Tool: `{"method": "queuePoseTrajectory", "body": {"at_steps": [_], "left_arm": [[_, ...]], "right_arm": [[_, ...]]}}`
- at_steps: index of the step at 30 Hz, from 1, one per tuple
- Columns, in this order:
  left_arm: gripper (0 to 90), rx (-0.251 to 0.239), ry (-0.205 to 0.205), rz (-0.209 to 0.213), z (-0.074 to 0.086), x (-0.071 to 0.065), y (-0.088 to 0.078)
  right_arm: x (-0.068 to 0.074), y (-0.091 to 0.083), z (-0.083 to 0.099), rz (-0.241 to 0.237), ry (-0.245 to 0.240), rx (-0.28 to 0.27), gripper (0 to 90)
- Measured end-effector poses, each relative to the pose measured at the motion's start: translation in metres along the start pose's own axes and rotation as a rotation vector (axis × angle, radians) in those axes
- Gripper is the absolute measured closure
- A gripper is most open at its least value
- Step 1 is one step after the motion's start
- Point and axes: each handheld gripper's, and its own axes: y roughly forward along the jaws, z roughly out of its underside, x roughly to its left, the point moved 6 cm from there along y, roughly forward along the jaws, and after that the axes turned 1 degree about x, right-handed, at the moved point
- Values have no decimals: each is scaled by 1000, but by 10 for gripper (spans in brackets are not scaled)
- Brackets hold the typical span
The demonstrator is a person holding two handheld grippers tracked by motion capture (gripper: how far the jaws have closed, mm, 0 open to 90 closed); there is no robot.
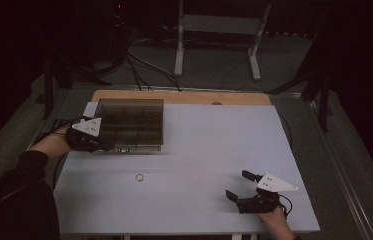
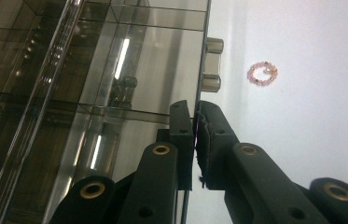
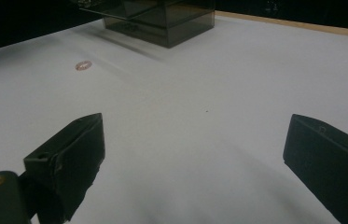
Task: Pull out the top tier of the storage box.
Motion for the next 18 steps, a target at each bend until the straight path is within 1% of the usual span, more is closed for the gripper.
{"method": "queuePoseTrajectory", "body": {"at_steps": [2, 8, 9, 10, 12, 13, 15, 16, 17, 18], "left_arm": [[840, -1, -14, -1, 0, 0, 0], [839, -2, -11, 0, 0, 0, 0], [832, 0, -22, -1, 0, 0, 0], [830, 0, -22, -1, 0, 0, 0], [829, 6, -27, -11, -1, -1, 0], [827, -2, -29, -15, -3, -2, -1], [783, -51, -53, -15, -9, -3, -5], [783, -57, -76, -29, -11, -2, -7], [755, -70, -108, -41, -14, -1, -10], [755, -81, -132, -43, -17, -1, -11]], "right_arm": [[-1, 0, 0, 1, 0, 2, 55], [0, 0, 0, -1, -2, 2, 55], [0, 0, 0, 1, -1, 1, 55], [0, 0, 0, 1, -1, 1, 55], [-1, 0, 1, 2, 0, 4, 55], [-1, 0, 1, 2, 0, 5, 55], [0, 0, 0, 1, -3, 3, 55], [0, 0, 0, 1, -3, 3, 55], [0, 0, 0, 2, -5, 4, 55], [0, 0, 0, 2, -5, 4, 55]]}}
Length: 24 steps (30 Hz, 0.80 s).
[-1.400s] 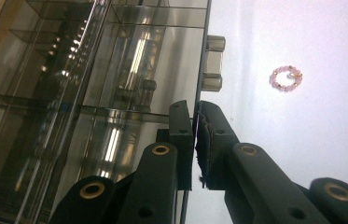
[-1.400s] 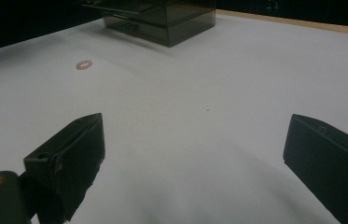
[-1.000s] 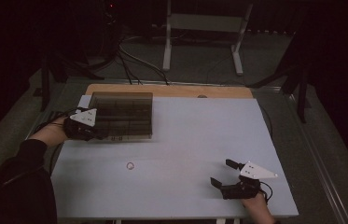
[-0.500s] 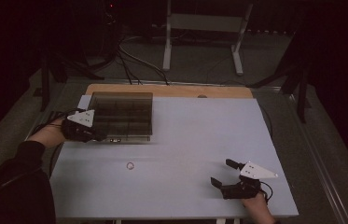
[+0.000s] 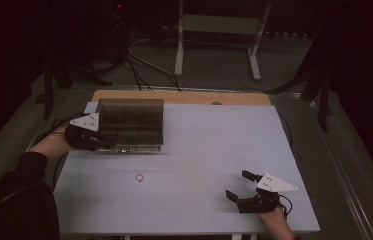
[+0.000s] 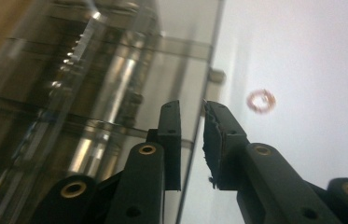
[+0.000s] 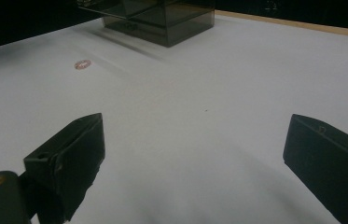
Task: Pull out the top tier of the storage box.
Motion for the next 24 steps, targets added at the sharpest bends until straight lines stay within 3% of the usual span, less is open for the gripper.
{"method": "queuePoseTrajectory", "body": {"at_steps": [2, 3, 4, 6, 9, 10, 11, 12, 14, 16, 17, 18, 24], "left_arm": [[686, -37, -75, -24, -8, -2, -4], [602, -53, -100, -39, -11, -2, -6], [602, -73, -119, -52, -15, -4, -8], [557, -98, -138, -79, -22, -8, -13], [408, -107, -169, -169, -29, -15, -18], [350, -107, -169, -169, -29, -15, -18], [350, -123, -226, -232, -33, -18, -23], [198, -136, -261, -242, -35, -19, -24], [132, -142, -313, -250, -35, -21, -27], [17, -142, -322, -244, -34, -22, -27], [17, -148, -339, -231, -33, -27, -25], [0, -153, -343, -259, -30, -33, -20], [0, -169, -347, -302, -24, -50, -10]], "right_arm": [[0, 0, 0, 2, -1, -2, 55], [-1, -1, 0, 7, -5, 1, 55], [-1, -1, 0, 7, -5, 1, 55], [-1, -1, 0, 7, -8, 2, 55], [0, -1, -1, 6, -9, 0, 55], [0, -1, -1, 6, -9, 0, 55], [0, -1, -1, 6, -9, 0, 55], [0, -1, -1, 6, -10, 0, 55], [0, -1, -1, 5, -10, -1, 55], [0, -1, -1, 5, -10, -1, 55], [0, -1, -1, 6, -11, -1, 55], [0, -2, -1, 8, -13, -4, 55], [0, -3, -2, 9, -12, -8, 55]]}}
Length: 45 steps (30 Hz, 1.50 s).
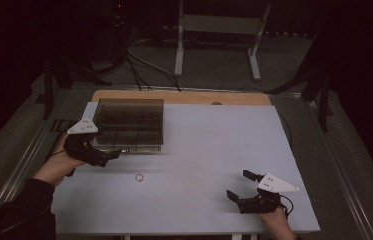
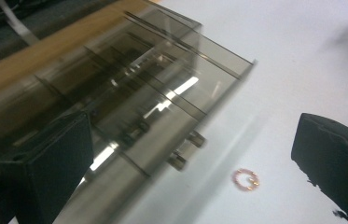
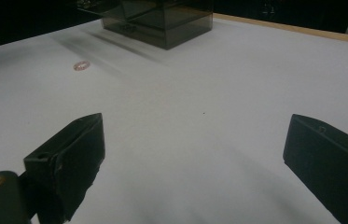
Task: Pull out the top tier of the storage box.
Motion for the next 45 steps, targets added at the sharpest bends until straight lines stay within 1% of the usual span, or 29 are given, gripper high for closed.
{"method": "queuePoseTrajectory", "body": {"at_steps": [1, 2, 3, 4, 6, 8, 10, 12, 14, 16, 20, 21, 22, 23, 25, 27, 28, 29, 30, 31, 33, 37, 39, 41, 42, 44, 45], "left_arm": [[0, -12, -13, 12, 2, -4, 0], [0, -10, -27, 14, 4, -7, 0], [0, -21, -31, 2, 6, -10, 0], [0, -40, -36, 1, 8, -13, 0], [0, -61, -50, -9, 12, -19, 2], [0, -78, -61, -6, 17, -25, 3], [0, -94, -65, 9, 22, -32, 5], [0, -105, -67, 12, 27, -38, 7], [0, -111, -68, 5, 32, -44, 10], [0, -122, -71, 11, 38, -49, 12], [0, -125, -60, -11, 49, -56, 17], [0, -137, -64, -13, 51, -57, 17], [0, -137, -64, -13, 51, -57, 17], [0, -137, -81, -14, 58, -62, 21], [0, -136, -77, -20, 61, -63, 22], [0, -146, -85, -16, 65, -67, 24], [0, -146, -85, -16, 65, -67, 24], [0, -146, -82, -11, 69, -70, 24], [0, -134, -78, -28, 71, -71, 25], [0, -130, -74, -37, 73, -71, 25], [0, -120, -78, -36, 77, -74, 26], [0, -110, -79, -48, 88, -77, 30], [0, -129, -64, -45, 91, -78, 29], [0, -139, -64, -42, 92, -78, 29], [0, -139, -72, -39, 94, -77, 30], [0, -132, -79, -49, 97, -74, 32], [0, -120, -81, -52, 99, -73, 34]], "right_arm": [[0, 0, 0, 0, -1, 0, 55], [0, 0, 0, -2, 0, 0, 55], [0, 0, 0, -3, 0, 0, 55], [0, 0, 0, -3, 0, 0, 55], [0, 0, 0, -4, 0, 0, 55], [0, 0, 0, -4, 1, 0, 55], [0, 0, -1, -5, 2, -3, 55], [0, -1, -1, -6, 5, -4, 55], [0, -1, -1, -6, 6, -4, 55], [0, -1, -1, -7, 7, -6, 55], [0, -1, -1, -6, 7, -3, 55], [0, -1, -1, -7, 5, -3, 55], [0, -1, -1, -7, 5, -3, 55], [0, -1, -1, -7, 5, -3, 55], [0, -1, -1, -7, 8, -4, 55], [0, -1, -1, -8, 9, -3, 55], [0, -1, -1, -8, 9, -3, 55], [0, -1, 0, -8, 7, -2, 55], [0, -1, 0, -10, 8, -2, 55], [0, -1, 0, -10, 8, -2, 55], [0, -1, -1, -10, 7, -2, 55], [1, -1, -1, -12, 6, -3, 55], [1, -1, -1, -12, 4, -1, 55], [1, -1, 0, -13, 4, 2, 55], [1, 0, 0, -14, 3, 3, 55], [1, 0, 0, -13, 1, 4, 55], [1, 0, 0, -12, 0, 5, 55]]}}
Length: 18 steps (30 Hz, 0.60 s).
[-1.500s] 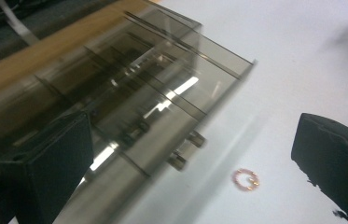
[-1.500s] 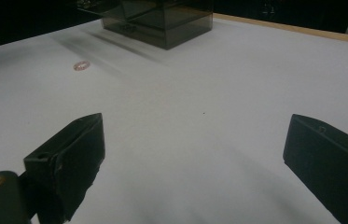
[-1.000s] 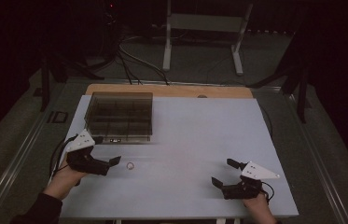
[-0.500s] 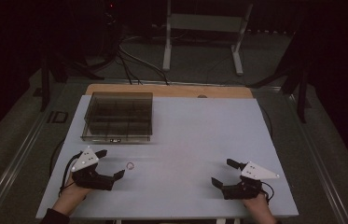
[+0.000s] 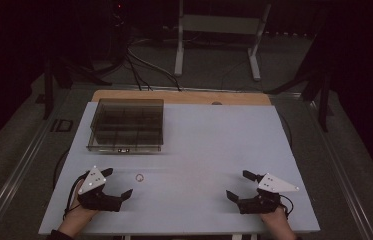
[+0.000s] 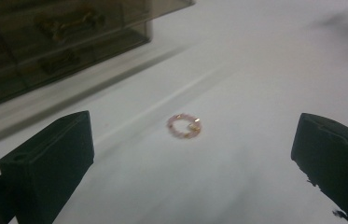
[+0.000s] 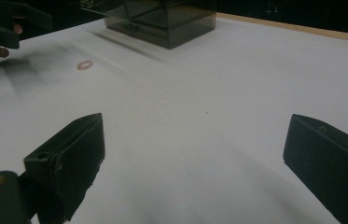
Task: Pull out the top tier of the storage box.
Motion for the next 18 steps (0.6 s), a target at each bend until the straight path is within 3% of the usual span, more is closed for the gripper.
{"method": "queuePoseTrajectory", "body": {"at_steps": [3, 11, 18], "left_arm": [[0, 14, 14, -16, 3, 2, 2], [0, 3, -4, 3, 4, 2, 0], [0, 0, -6, -9, 3, 3, 0]], "right_arm": [[-1, -1, 0, 0, 3, -2, 55], [-1, 0, 0, 0, 4, 0, 55], [-1, 0, 0, -1, 3, 2, 55]]}}
